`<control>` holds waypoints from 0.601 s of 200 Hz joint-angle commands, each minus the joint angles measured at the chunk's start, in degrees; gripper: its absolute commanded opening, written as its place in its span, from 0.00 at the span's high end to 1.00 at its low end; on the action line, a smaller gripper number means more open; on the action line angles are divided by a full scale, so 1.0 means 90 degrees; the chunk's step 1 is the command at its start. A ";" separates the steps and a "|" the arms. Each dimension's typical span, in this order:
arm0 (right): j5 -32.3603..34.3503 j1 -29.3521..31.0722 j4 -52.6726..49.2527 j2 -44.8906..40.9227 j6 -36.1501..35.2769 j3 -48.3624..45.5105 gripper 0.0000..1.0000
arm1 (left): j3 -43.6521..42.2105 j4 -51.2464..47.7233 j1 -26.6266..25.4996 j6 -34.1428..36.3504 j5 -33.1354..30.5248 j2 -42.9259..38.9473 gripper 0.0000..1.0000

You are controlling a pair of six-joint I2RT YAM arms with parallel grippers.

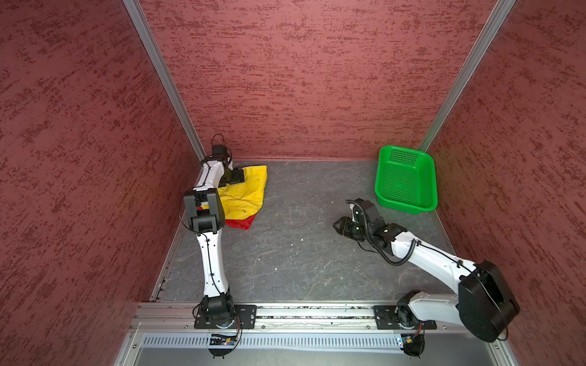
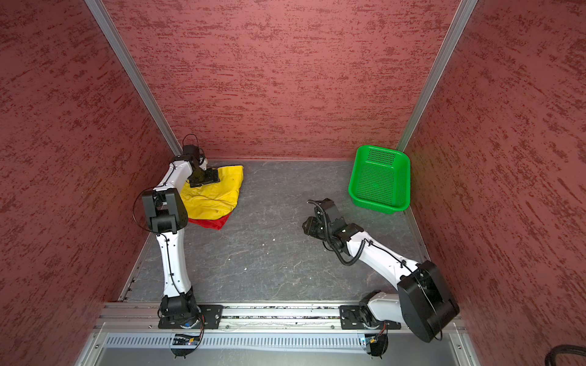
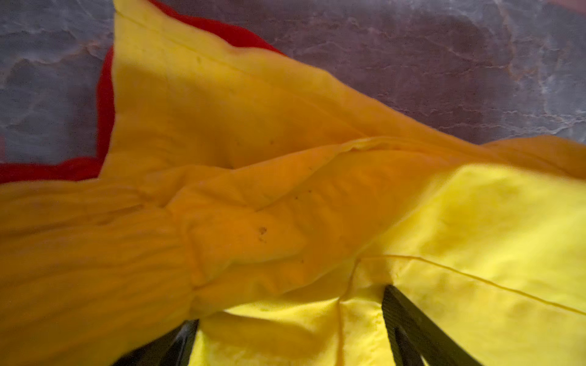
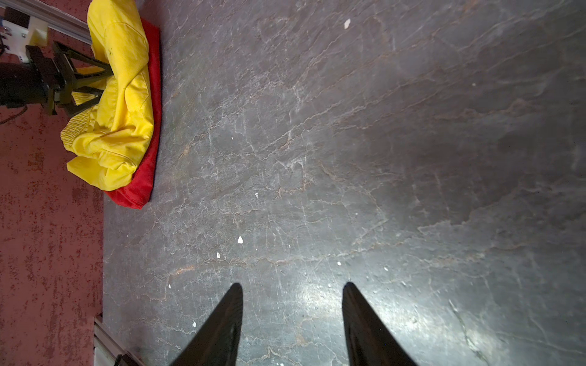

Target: Fold and stack the shorts

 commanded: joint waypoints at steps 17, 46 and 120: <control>0.0768 -0.0147 -0.0256 -0.0082 -0.0484 0.0637 0.45 | -0.0213 0.0004 -0.0265 -0.0004 -0.0243 -0.2054 0.07; 0.1679 -0.0506 -0.0406 -0.0237 -0.1281 0.0961 0.37 | -0.1920 0.1002 -0.0654 0.0014 -0.0374 -0.4014 0.01; 0.3611 -0.1822 0.2447 -0.0964 -0.4220 -0.0507 0.01 | -0.8898 0.6561 -0.1692 0.0262 -0.1347 -0.7664 0.00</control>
